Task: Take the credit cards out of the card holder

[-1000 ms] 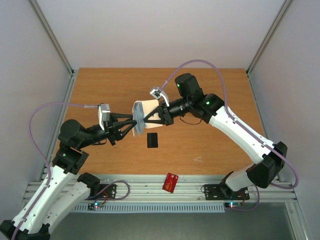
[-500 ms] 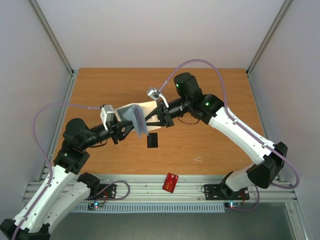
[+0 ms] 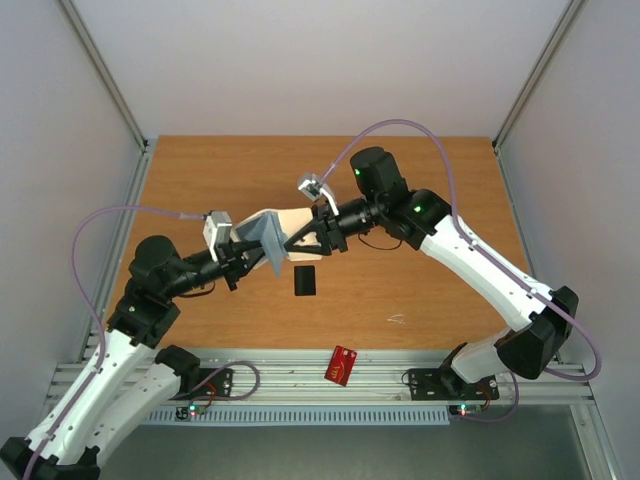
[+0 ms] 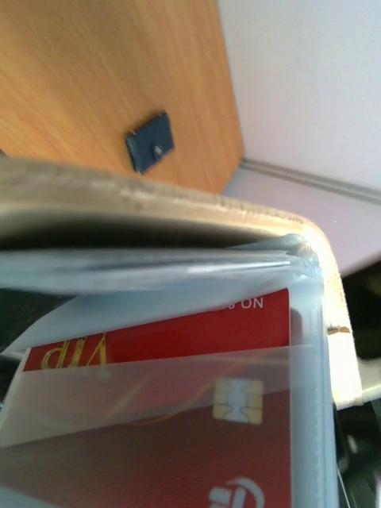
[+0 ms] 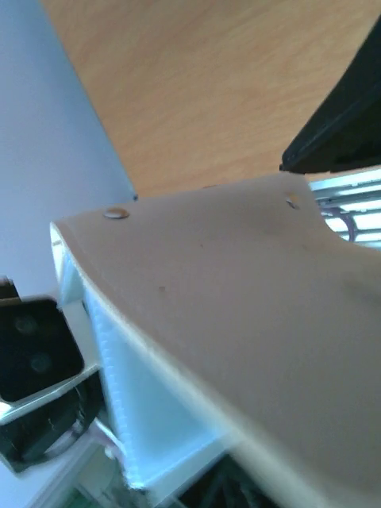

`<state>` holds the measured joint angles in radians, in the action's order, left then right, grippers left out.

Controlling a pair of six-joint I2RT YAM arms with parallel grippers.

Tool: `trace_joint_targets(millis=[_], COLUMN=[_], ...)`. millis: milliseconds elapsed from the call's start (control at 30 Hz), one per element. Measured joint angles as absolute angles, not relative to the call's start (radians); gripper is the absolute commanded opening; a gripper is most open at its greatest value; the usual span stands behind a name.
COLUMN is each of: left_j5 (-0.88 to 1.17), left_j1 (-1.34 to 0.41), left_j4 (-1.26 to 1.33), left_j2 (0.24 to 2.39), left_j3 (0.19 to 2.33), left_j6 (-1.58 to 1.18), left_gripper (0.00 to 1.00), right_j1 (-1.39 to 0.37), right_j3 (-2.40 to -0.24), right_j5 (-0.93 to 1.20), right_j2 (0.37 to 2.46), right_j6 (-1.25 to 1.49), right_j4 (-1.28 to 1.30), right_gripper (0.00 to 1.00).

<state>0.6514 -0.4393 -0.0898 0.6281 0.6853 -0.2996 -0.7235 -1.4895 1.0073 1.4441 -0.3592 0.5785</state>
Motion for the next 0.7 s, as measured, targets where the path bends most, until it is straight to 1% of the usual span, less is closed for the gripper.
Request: trace_joint_targets(millis=[100, 133, 233, 267, 333, 400, 500, 633, 700], left_j5=[0.474, 0.412, 0.187, 0.141, 0.112, 0.131, 0.257, 0.456, 0.511], left_j1=[-0.443, -0.442, -0.44, -0.439, -0.439, -0.439, -0.436, -0.433, -0.432], left_j4=[-0.216, -0.248, -0.354, -0.383, -0.437, -0.468, -0.476, -0.477, -0.476], left_j2=[0.644, 0.652, 0.682, 0.692, 0.698, 0.696, 0.679, 0.647, 0.645], left_j3=[0.712, 0.719, 0.741, 0.744, 0.751, 0.762, 0.779, 0.798, 0.807], left_j6=[-0.23, -0.196, -0.029, 0.021, 0.089, 0.117, 0.101, 0.054, 0.026], left_gripper=[0.0, 0.0, 0.0, 0.0, 0.0, 0.0, 0.0, 0.0, 0.0], right_j1=[-0.715, -0.712, -0.711, -0.711, -0.712, -0.712, -0.701, -0.665, -0.649], right_j3=[-1.485, -1.484, -1.462, -1.443, -1.404, -1.376, -1.362, -1.356, -1.355], right_j5=[0.876, 0.831, 0.736, 0.72, 0.699, 0.68, 0.671, 0.732, 0.778], right_j2=[1.43, 1.427, 1.42, 1.415, 1.409, 1.408, 1.407, 1.387, 1.372], right_j6=[-0.373, -0.376, -0.379, -0.378, -0.375, -0.375, -0.379, -0.38, -0.38], right_j4=[0.623, 0.64, 0.654, 0.649, 0.634, 0.626, 0.609, 0.575, 0.564], right_gripper=[0.96, 0.98, 0.98, 0.98, 0.99, 0.99, 0.98, 0.98, 0.98])
